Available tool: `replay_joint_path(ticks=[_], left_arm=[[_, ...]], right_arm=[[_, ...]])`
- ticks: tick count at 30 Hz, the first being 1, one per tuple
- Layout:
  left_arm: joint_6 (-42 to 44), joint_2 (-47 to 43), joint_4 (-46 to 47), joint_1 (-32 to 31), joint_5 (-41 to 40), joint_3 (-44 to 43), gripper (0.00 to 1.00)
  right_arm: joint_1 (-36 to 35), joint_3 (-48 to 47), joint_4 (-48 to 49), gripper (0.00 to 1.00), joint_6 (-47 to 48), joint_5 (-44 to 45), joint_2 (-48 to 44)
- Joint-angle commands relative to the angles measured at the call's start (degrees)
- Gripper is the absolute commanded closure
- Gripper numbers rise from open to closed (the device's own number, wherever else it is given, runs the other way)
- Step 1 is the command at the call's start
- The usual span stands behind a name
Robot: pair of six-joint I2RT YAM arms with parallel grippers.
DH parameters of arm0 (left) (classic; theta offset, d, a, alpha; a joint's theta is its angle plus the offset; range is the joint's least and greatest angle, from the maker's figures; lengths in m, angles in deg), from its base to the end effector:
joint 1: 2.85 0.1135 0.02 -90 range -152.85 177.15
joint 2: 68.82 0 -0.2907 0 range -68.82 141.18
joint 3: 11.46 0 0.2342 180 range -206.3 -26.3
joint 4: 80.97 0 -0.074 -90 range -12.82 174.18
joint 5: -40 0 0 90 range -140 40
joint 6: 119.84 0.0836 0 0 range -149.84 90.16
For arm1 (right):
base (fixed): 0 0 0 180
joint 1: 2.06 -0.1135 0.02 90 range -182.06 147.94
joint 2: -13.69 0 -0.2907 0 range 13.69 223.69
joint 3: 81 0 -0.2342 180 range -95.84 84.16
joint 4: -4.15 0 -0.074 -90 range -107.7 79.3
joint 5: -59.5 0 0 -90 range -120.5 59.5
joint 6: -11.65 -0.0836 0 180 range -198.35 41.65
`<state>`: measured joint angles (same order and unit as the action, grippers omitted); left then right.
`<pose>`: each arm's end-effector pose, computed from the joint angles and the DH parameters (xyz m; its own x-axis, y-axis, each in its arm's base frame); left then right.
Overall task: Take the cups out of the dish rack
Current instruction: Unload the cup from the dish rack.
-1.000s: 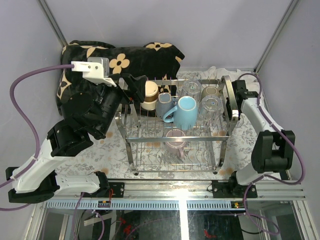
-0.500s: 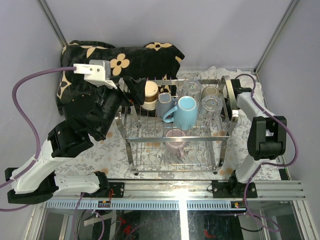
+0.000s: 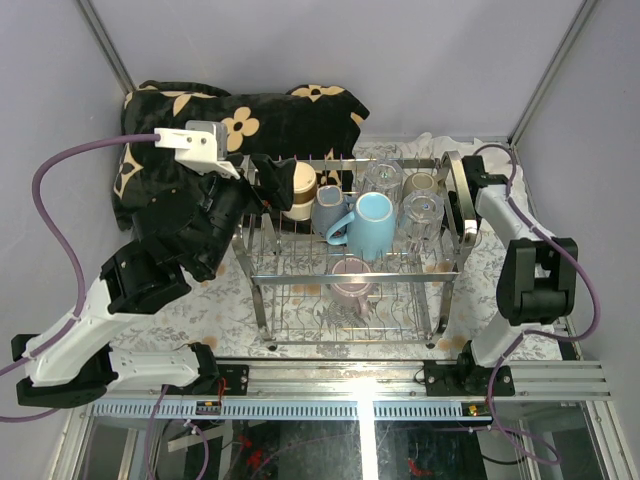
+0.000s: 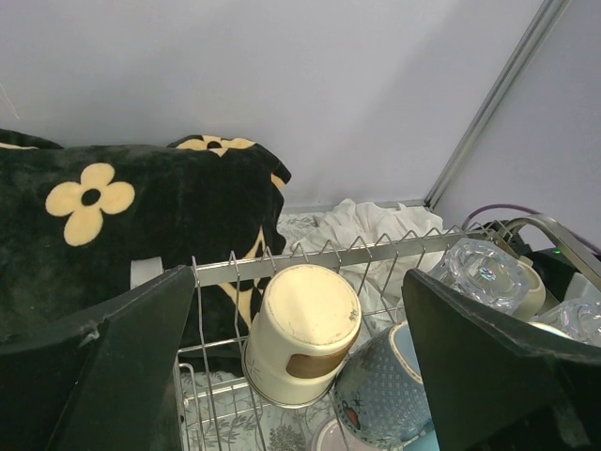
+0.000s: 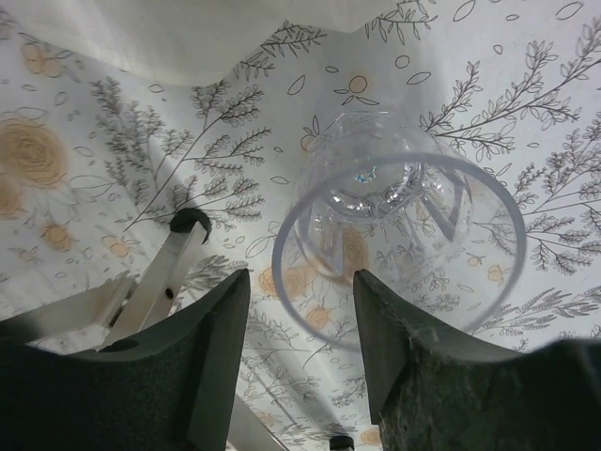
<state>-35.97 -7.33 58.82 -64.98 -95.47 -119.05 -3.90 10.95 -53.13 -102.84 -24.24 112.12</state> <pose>0.1348 -0.1273 0.5513 0.0169 -0.1921 -0.9812 0.2919 0.9396 -0.1790 0.3528 0.0022 0.2136 -0.8374 0.3854 -0.3877 0.3919 0.9177 0.0658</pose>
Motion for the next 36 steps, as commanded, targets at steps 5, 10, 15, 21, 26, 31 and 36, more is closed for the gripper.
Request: replay_joint_path(ticks=[5, 10, 15, 21, 26, 31, 36], left_arm=[[-2.66, 1.17, -1.23, 0.38, 0.25, -2.11, 0.08], [-4.28, 1.72, -3.98, 0.42, 1.64, -2.5, 0.08], [-6.09, 2.57, -8.61, 0.33, 1.68, -3.62, 0.08], [-8.62, 2.06, -10.67, 0.4, 2.79, 0.29, 0.08], [-7.06, 1.8, -8.99, 0.37, 3.34, 4.22, 0.08], [-4.23, 0.79, -5.49, 0.4, 3.13, 7.37, 0.09], [-4.3, 1.48, -5.44, 0.42, 2.45, 7.8, 0.09]], right_arm=[[0.14, -8.04, -2.26, 0.41, -1.65, 1.7, -15.34], [0.09, -11.7, -3.53, 0.38, -1.54, 3.7, -23.11], [0.09, -15.32, -5.08, 0.37, -1.9, 2.22, -28.81], [0.09, -16.02, -2.29, 0.32, -3.42, -2.97, -35.65], [0.09, -17.4, -2.93, 0.31, -3.41, -6.47, -37.35], [0.09, -15.71, -2.66, 0.31, -3.75, -8.51, -39.33], [0.09, -15.09, -2.95, 0.3, -3.55, -8.87, -40.14]])
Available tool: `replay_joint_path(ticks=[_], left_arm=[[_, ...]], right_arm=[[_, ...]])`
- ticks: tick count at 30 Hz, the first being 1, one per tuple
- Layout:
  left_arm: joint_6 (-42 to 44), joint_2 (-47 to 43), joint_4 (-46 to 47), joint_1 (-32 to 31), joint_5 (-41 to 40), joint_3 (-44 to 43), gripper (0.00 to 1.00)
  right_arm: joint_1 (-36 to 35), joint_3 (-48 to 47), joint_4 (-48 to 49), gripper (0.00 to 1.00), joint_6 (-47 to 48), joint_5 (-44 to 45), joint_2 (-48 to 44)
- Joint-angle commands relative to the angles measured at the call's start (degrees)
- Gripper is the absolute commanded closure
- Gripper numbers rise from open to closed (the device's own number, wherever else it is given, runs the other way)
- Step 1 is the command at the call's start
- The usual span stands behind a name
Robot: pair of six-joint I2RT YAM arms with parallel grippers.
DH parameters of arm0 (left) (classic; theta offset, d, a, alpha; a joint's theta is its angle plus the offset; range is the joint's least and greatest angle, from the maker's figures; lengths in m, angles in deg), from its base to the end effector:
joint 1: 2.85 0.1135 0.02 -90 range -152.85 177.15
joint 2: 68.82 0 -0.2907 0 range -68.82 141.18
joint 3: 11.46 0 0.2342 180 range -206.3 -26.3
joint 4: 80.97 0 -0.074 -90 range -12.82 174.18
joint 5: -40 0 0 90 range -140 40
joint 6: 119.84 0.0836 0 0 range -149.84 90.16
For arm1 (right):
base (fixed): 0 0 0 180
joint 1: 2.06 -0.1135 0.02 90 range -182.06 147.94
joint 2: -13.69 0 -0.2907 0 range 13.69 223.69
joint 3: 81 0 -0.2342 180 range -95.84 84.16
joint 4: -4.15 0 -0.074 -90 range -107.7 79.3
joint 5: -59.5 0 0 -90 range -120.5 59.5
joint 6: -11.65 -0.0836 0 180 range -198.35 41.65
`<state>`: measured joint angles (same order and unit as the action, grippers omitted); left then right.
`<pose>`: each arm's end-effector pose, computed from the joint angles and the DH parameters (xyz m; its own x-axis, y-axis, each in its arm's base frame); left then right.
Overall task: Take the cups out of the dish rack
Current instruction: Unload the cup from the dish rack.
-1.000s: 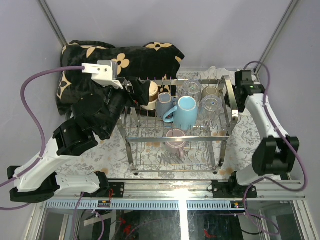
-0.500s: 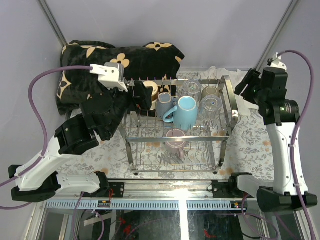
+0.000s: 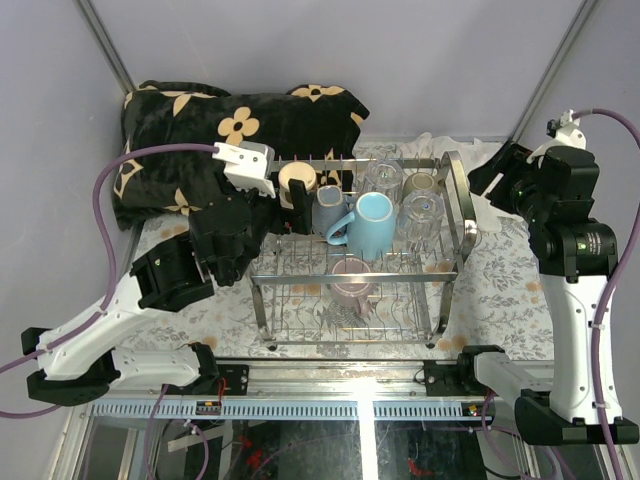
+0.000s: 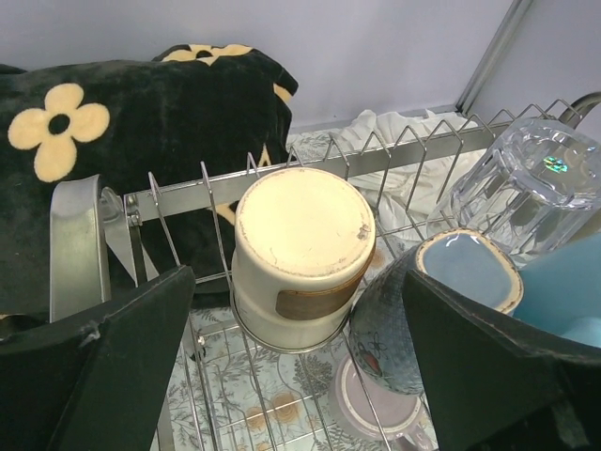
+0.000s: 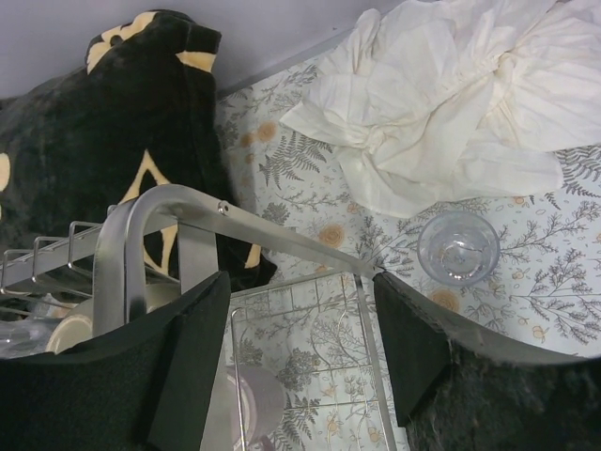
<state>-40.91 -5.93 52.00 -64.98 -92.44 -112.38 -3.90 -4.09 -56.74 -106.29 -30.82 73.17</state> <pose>0.1462 -0.1558 0.4953 -0.1372 -0.0437 -0.9896 0.3204 0.9434 -0.0860 0.1923 0.0066 0.4786 -0.2798 0.4598 -0.8428 0.1060 0.8873 0.4489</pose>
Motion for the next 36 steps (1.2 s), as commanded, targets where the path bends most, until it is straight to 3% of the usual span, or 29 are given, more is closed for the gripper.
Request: replay_joint_path(ticks=[1, 8, 23, 36], left_arm=[[0.61, 0.2, 1.42, 0.42, -0.63, 1.18, 0.09], [-0.96, -1.25, 2.63, 0.41, 0.36, 0.26, 0.1], [2.29, -1.7, 4.23, 0.41, 18.05, -1.95, 0.13], [1.93, 0.44, 5.38, 0.43, 21.68, -0.62, 0.13]], right_arm=[[0.09, -0.11, 0.69, 0.3, -0.08, -2.48, -1.22], [0.09, 1.8, 1.34, 0.3, -0.24, -2.64, -1.37], [0.09, 3.19, 2.36, 0.29, -0.6, -3.02, -0.67], [0.13, 3.91, 2.53, 0.29, -0.79, -2.94, -0.8]])
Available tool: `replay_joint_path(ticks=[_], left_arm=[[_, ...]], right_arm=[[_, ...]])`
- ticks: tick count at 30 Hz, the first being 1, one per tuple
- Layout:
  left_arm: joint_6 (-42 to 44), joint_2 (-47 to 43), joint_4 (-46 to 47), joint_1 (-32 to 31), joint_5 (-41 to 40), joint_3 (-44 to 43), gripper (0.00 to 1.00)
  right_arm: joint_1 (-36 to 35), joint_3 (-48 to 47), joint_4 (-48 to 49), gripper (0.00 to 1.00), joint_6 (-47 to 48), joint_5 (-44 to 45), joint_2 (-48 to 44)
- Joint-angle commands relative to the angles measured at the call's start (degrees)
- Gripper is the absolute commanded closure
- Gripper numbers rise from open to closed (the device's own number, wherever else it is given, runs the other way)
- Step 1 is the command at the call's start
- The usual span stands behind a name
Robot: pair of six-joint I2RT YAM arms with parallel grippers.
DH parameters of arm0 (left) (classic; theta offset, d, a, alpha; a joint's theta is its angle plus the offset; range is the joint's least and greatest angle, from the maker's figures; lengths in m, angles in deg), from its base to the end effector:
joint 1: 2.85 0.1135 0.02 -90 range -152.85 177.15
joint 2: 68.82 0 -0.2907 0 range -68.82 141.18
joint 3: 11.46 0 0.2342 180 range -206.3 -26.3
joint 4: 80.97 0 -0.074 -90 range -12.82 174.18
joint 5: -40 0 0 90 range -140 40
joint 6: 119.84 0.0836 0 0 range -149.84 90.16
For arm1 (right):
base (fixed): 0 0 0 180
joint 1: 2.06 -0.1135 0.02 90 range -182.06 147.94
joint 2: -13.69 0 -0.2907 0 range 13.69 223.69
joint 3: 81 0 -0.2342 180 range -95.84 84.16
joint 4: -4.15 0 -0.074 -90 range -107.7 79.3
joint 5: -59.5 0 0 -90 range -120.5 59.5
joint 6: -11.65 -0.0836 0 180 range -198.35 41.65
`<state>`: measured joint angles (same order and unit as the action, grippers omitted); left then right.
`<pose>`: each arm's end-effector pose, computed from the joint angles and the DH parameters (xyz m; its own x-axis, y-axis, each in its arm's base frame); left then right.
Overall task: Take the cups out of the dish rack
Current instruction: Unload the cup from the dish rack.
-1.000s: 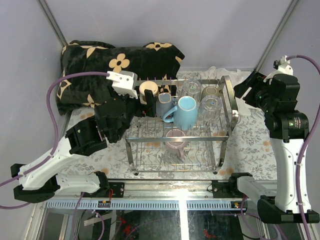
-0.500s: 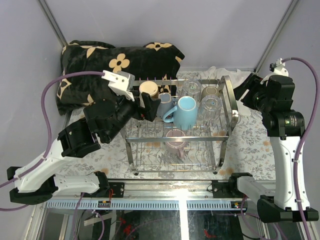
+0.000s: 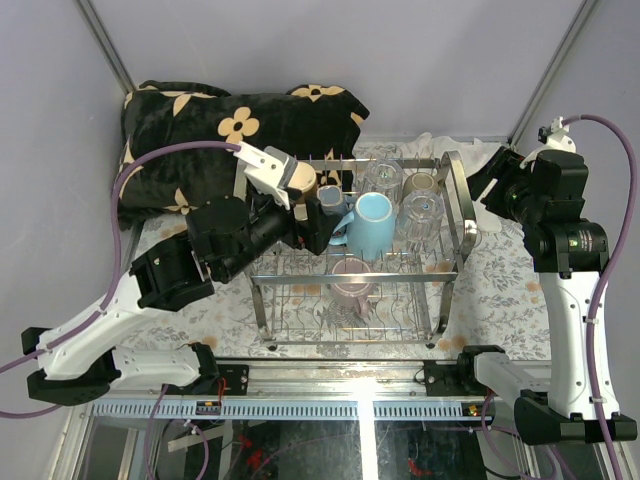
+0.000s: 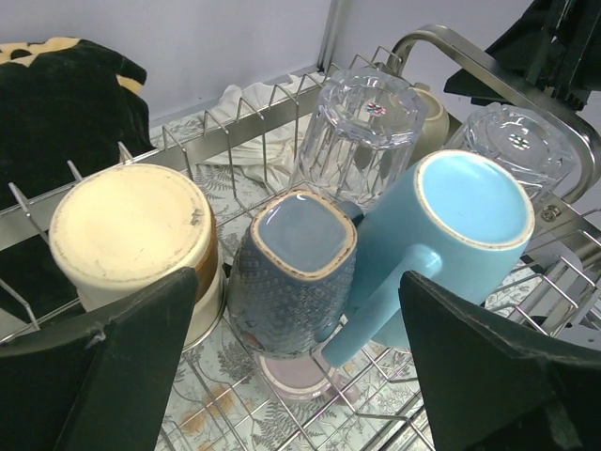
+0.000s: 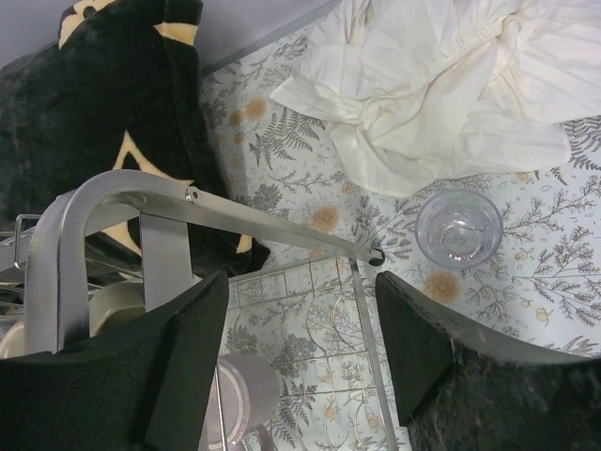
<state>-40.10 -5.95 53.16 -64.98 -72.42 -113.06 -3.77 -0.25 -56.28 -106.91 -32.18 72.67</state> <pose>0.1311 -0.1798 0.4999 -0.1712 -0.0284 -0.9848 0.6197 0.7740 -0.1301 0.1966 0.0083 0.4597 -0.3300 0.4682 -0.8197 0.1143 0.8817 0.4577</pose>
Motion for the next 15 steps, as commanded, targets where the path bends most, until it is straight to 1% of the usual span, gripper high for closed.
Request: replay_joint_path(ticks=[1, 9, 11, 13, 15], left_arm=[[1.12, 0.59, 4.48, 0.42, 1.58, 0.36, 0.13], [1.08, 1.16, 8.04, 0.38, -0.18, 2.92, 0.15], [0.91, 1.52, 8.33, 0.36, -1.14, 3.21, 0.18], [0.71, 1.72, 8.71, 0.4, -1.67, 3.43, 0.23], [0.55, 1.73, 9.39, 0.33, -1.76, 4.04, 0.23]], right_arm=[[-0.04, 0.06, 2.0, 0.29, -0.15, -1.51, -0.31], [-0.04, 0.15, 1.86, 0.29, -0.03, -1.2, -0.8], [-0.03, 0.13, 1.79, 0.29, -0.06, -1.19, -0.83], [-0.04, 0.14, 1.76, 0.29, 0.03, -1.1, -0.86], [-0.04, 0.26, 1.72, 0.29, -0.01, -1.14, -0.83]])
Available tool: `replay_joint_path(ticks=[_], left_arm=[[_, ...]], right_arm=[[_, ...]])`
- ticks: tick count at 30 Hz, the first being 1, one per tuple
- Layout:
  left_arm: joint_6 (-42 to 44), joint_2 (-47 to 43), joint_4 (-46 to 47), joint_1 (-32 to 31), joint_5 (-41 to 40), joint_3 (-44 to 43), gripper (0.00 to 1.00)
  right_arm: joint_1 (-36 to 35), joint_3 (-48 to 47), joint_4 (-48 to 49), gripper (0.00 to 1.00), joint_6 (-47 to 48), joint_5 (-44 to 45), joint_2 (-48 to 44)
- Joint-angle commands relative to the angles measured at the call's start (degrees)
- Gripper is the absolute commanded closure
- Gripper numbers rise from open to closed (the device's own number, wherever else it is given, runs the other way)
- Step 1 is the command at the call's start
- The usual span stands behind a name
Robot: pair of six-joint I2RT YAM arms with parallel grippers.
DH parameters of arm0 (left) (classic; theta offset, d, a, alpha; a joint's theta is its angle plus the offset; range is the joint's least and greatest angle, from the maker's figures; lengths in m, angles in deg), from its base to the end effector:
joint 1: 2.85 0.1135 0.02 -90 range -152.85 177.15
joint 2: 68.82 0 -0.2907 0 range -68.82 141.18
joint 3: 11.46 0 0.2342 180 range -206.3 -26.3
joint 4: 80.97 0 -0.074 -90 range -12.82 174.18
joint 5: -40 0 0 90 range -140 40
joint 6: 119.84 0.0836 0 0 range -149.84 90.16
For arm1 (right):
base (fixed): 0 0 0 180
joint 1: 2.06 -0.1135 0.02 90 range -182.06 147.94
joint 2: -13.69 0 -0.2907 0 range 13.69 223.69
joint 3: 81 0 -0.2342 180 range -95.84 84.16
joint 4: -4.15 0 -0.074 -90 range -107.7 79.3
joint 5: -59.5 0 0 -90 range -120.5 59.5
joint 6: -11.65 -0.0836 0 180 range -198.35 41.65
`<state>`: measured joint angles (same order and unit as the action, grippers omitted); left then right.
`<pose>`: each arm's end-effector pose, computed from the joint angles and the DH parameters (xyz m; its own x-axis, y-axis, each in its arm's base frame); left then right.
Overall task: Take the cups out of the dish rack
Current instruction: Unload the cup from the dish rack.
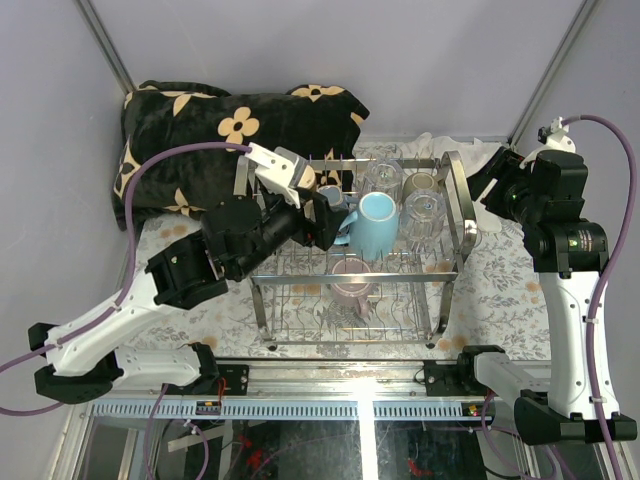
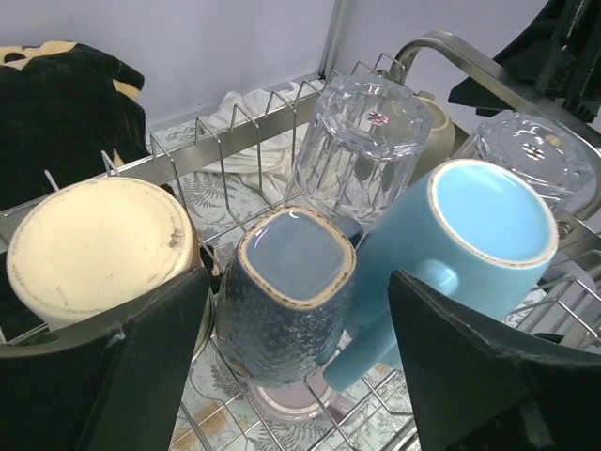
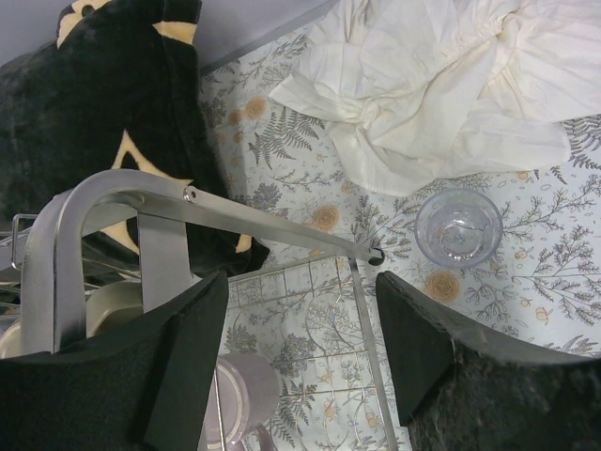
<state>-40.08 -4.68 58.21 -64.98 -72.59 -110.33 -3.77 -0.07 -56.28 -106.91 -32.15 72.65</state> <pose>0.1387 -0.1936 0.4925 -0.1622 -0.0445 -0.9858 0.6187 0.7737 -0.1367 0.1968 0.0083 0.4587 -0.3320 0.4682 -0.8189 0.1160 0.8818 0.4571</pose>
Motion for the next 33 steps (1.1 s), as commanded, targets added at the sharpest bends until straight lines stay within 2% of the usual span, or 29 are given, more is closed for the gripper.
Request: replay_joint_path(ticks=[1, 9, 22, 33], left_arm=[[0.42, 0.55, 4.61, 0.39, -1.63, 1.59, 0.23], [0.22, 1.19, 6.83, 0.38, -2.14, 3.36, 0.24], [1.18, 3.28, 8.22, 0.43, -3.39, 4.16, 0.19], [1.35, 4.16, 7.73, 0.36, -3.86, 5.11, 0.23]], right_arm=[[-0.04, 0.12, 1.79, 0.29, -0.01, -1.18, -0.92], [-0.04, 0.2, 1.48, 0.29, 0.0, -1.16, -0.95], [-0.04, 0.37, 1.2, 0.29, 0.07, -1.16, -1.16], [-0.04, 1.6, 1.54, 0.29, 0.0, -0.9, -1.57]])
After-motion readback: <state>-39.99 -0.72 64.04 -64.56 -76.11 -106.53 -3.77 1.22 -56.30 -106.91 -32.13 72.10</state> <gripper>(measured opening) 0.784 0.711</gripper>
